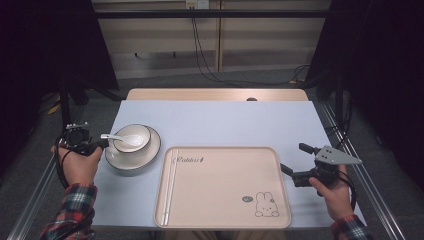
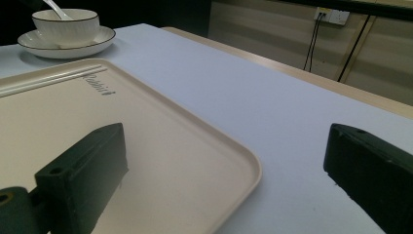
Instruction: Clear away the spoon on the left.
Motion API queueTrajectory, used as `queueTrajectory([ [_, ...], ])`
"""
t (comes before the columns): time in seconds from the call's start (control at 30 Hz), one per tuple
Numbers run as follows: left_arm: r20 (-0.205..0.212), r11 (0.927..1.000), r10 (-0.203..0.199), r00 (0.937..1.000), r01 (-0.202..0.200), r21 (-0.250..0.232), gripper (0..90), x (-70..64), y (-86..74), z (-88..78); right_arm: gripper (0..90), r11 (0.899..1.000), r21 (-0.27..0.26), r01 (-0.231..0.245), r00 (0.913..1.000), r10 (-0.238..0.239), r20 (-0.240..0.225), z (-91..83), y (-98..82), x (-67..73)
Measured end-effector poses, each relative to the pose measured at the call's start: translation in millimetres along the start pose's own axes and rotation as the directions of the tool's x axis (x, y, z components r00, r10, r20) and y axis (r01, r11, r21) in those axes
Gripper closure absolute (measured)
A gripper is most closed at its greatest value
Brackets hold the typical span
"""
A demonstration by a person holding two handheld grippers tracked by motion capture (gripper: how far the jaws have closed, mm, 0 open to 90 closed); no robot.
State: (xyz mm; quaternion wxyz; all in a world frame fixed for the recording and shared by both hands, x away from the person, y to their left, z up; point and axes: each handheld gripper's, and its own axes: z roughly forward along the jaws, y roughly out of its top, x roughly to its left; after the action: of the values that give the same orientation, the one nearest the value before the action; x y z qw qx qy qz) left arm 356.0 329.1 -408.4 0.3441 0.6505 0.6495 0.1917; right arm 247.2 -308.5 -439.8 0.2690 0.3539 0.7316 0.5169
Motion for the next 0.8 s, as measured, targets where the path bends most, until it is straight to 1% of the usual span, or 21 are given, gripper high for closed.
queueTrajectory([
  [0.13,0.006,0.9998,-0.011,0.9999,0.011,-0.018,87.9,-1.2,0.7,-0.1,1.4,1.0,-0.004,-0.001,0.9999,0.001,0.011,-0.7,0.2,-0.1],
  [0.17,0.004,0.9995,-0.018,0.9998,0.018,-0.027,85.7,-2.7,1.2,-0.8,1.4,1.0,-0.002,-0.004,1.0,0.004,0.007,-1.4,0.4,0.1],
  [0.2,0.014,0.9989,-0.019,0.9997,0.02,-0.042,83.3,-2.6,2.0,-3.0,1.4,1.0,-0.004,-0.004,1.0,0.004,0.004,-1.4,0.3,0.0],
  [0.23,0.014,0.9989,-0.019,0.9997,0.02,-0.042,80.8,-2.6,2.0,-3.0,1.4,1.0,-0.005,-0.006,1.0,0.006,0.007,-1.5,0.3,0.1],
  [0.27,0.016,0.9976,-0.034,0.9993,0.035,-0.06,77.8,-2.8,2.2,-4.6,1.4,1.0,-0.007,-0.007,1.0,0.007,0.004,-1.6,0.3,-0.1],
  [0.3,0.016,0.9976,-0.034,0.9993,0.035,-0.06,75.5,-2.8,2.2,-4.6,1.4,1.0,-0.007,-0.007,1.0,0.007,0.004,-1.6,0.3,-0.1],
  [0.33,0.028,0.997,-0.039,0.9989,0.04,-0.065,73.5,-2.7,1.6,-4.7,1.4,1.0,-0.008,-0.007,1.0,0.007,0.003,-1.6,0.3,0.1],
  [0.37,0.024,0.9966,-0.051,0.9984,0.053,-0.063,72.1,-3.5,0.6,-4.1,1.4,1.0,-0.01,-0.009,1.0,0.009,0.003,-1.6,0.3,0.2],
  [0.43,0.024,0.9963,-0.056,0.9981,0.058,-0.064,68.8,-3.1,-0.1,-3.6,1.4,1.0,-0.008,-0.007,1.0,0.007,0.001,-1.8,0.3,0.2],
  [0.47,0.026,0.9952,-0.065,0.9976,0.067,-0.071,66.7,-3.1,-0.9,-2.5,1.4,1.0,-0.008,-0.007,1.0,0.007,0.005,-2.0,0.4,0.4],
  [0.5,0.035,0.9945,-0.072,0.9968,0.075,-0.074,66.7,-3.0,-1.5,-1.5,1.4,1.0,-0.008,-0.007,1.0,0.007,0.005,-2.0,0.4,0.4],
  [0.53,0.029,0.9935,-0.084,0.996,0.086,-0.075,64.9,-3.0,-2.4,0.0,1.4,1.0,-0.01,-0.01,0.9999,0.01,0.007,-1.9,0.4,0.6],
  [0.57,0.029,0.9935,-0.084,0.996,0.086,-0.075,63.7,-3.0,-2.4,0.0,1.4,1.0,-0.01,-0.01,0.9999,0.01,0.007,-1.9,0.4,0.6],
  [0.6,0.037,0.9923,-0.087,0.9955,0.09,-0.085,63.7,-2.1,-2.5,1.3,1.4,1.0,-0.007,-0.007,1.0,0.007,0.003,-1.9,0.3,0.4],
  [0.63,0.036,0.9915,-0.089,0.9954,0.092,-0.092,62.0,-2.0,-2.4,3.1,1.4,1.0,-0.009,-0.011,0.9999,0.012,0.007,-1.8,0.3,0.4],
  [0.67,0.043,0.9898,-0.1,0.9941,0.103,-0.097,58.5,-2.1,-1.6,5.6,1.4,1.0,-0.004,-0.007,1.0,0.007,0.006,-1.9,0.1,-0.2],
  [0.77,0.045,0.9896,-0.098,0.9942,0.102,-0.102,56.9,-2.1,-1.1,9.0,1.4,1.0,-0.003,-0.007,1.0,0.007,0.006,-1.8,0.0,-0.5],
  [0.8,0.037,0.9895,-0.099,0.9943,0.103,-0.102,56.5,-2.8,-1.2,10.5,1.4,1.0,-0.003,-0.005,1.0,0.005,0.008,-1.9,-0.1,-0.6],
])
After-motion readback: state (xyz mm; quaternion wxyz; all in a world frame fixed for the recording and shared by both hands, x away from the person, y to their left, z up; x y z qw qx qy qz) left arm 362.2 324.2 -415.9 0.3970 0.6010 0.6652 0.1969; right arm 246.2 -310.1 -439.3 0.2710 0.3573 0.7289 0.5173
